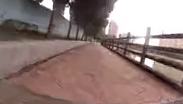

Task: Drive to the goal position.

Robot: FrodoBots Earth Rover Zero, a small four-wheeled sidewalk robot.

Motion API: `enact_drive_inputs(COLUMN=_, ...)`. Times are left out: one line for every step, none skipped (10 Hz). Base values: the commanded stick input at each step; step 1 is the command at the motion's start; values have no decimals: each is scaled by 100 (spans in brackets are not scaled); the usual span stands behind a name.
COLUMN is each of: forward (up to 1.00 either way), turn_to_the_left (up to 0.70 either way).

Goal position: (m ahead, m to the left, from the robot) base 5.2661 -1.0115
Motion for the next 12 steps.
enact_drive_inputs(forward=70, turn_to_the_left=0)
enact_drive_inputs(forward=70, turn_to_the_left=0)
enact_drive_inputs(forward=70, turn_to_the_left=0)
enact_drive_inputs(forward=70, turn_to_the_left=0)
enact_drive_inputs(forward=70, turn_to_the_left=0)
enact_drive_inputs(forward=70, turn_to_the_left=0)
enact_drive_inputs(forward=70, turn_to_the_left=0)
enact_drive_inputs(forward=70, turn_to_the_left=0)
enact_drive_inputs(forward=70, turn_to_the_left=0)
enact_drive_inputs(forward=70, turn_to_the_left=0)
enact_drive_inputs(forward=70, turn_to_the_left=0)
enact_drive_inputs(forward=70, turn_to_the_left=0)
